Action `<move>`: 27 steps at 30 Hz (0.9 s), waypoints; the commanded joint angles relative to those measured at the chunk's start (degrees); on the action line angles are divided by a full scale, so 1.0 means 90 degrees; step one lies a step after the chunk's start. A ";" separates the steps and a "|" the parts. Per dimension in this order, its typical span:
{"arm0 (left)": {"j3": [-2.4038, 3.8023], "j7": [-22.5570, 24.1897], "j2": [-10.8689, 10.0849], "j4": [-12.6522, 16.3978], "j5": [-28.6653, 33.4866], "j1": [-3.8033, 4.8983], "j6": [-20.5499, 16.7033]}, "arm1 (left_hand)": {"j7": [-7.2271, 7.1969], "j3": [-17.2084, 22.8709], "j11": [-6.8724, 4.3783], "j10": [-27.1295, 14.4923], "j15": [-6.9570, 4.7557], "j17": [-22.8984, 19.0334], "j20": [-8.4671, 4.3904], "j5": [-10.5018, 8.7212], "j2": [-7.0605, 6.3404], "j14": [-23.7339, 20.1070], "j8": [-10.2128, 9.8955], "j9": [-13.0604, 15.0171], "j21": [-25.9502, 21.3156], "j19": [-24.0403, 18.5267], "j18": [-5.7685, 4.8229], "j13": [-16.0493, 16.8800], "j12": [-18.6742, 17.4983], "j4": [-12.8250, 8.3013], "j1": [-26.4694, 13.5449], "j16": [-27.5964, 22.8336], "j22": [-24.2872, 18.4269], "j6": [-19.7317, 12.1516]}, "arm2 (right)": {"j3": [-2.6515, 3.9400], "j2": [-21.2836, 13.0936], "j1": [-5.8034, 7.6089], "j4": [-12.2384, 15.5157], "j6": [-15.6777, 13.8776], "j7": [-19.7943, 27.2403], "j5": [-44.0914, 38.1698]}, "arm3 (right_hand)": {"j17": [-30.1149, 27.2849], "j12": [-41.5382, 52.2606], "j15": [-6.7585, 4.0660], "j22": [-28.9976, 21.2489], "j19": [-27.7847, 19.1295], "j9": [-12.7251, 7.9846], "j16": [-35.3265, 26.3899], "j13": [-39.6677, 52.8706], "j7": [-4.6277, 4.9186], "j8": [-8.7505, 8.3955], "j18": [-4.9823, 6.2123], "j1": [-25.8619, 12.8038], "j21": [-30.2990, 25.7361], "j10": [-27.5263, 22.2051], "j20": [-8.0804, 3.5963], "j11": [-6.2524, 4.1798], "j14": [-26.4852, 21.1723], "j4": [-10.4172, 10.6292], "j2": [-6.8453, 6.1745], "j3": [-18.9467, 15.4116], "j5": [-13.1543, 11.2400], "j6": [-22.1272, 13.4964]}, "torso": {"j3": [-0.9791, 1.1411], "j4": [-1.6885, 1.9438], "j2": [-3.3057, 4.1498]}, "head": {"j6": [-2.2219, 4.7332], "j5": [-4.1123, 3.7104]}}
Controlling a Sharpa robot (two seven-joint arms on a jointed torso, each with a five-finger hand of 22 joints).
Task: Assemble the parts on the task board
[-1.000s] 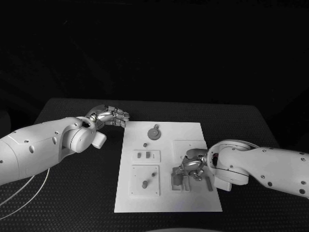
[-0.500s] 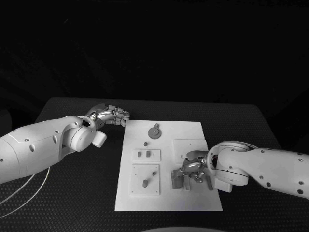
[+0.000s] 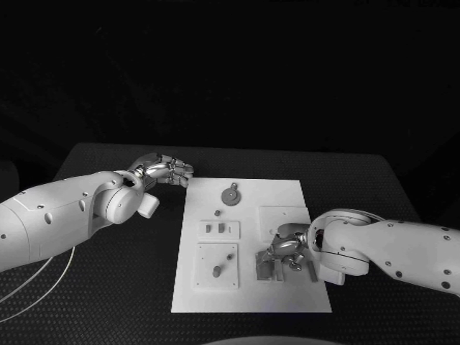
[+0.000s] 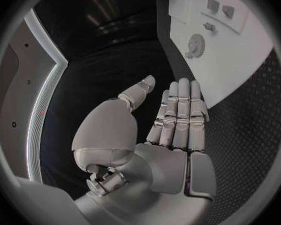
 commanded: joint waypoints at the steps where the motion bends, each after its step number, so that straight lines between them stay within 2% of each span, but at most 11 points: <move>1: 0.0005 0.0046 0.0002 0.0020 -0.0004 0.0009 0.0077 | -0.0008 -0.0016 -0.0020 -0.0039 -0.0021 0.0007 -0.0002 0.0009 -0.0014 0.0044 0.0031 -0.0007 0.0018 -0.0001 -0.0062 0.0006 -0.0023 0.0006 -0.0027 -0.0045 -0.0010 -0.0037 | -0.0028 0.0051 -0.0052 -0.0009 0.0121 -0.0007 -0.0083 | -0.0016 -0.0008 -0.0044 0.0098 0.0032 -0.0006 0.0036 -0.0007 0.0024 -0.0033 0.0075 -0.0006 -0.0005 -0.0038 0.0012 0.0019 -0.0105 0.0042 -0.0073 0.0010 0.0032 0.0020 | -0.0003 0.0000 -0.0001 | -0.0020 -0.0004; 19: 0.0005 0.0041 -0.0011 0.0024 -0.0004 0.0009 0.0076 | -0.0008 -0.0016 -0.0020 -0.0039 -0.0020 0.0017 -0.0002 0.0009 -0.0016 0.0045 0.0032 -0.0007 0.0018 -0.0002 -0.0062 0.0008 -0.0022 0.0006 -0.0027 -0.0052 -0.0011 -0.0037 | -0.0044 0.0042 -0.0059 0.0017 0.0456 -0.0025 -0.0114 | -0.0076 -0.0042 -0.0042 0.0098 0.0022 -0.0013 0.0036 -0.0037 0.0029 -0.0047 0.0075 -0.0016 -0.0011 -0.0080 0.0011 0.0023 -0.0151 0.0085 -0.0099 0.0040 0.0032 0.0010 | -0.0003 -0.0003 -0.0004 | -0.0047 0.0017; 27: 0.0005 0.0037 -0.0009 0.0023 -0.0004 0.0009 0.0082 | -0.0009 -0.0016 -0.0020 -0.0038 -0.0020 0.0021 -0.0002 0.0009 -0.0015 0.0047 0.0033 -0.0007 0.0018 -0.0002 -0.0062 0.0009 -0.0022 0.0007 -0.0027 -0.0056 -0.0012 -0.0036 | -0.0046 0.0045 -0.0061 0.0023 0.0451 -0.0023 -0.0116 | -0.0100 -0.0067 -0.0038 0.0099 0.0007 -0.0017 0.0035 -0.0059 0.0034 -0.0056 0.0075 -0.0021 -0.0017 -0.0111 0.0015 0.0028 -0.0175 0.0092 -0.0113 0.0044 0.0031 -0.0001 | -0.0002 -0.0004 -0.0004 | -0.0050 0.0021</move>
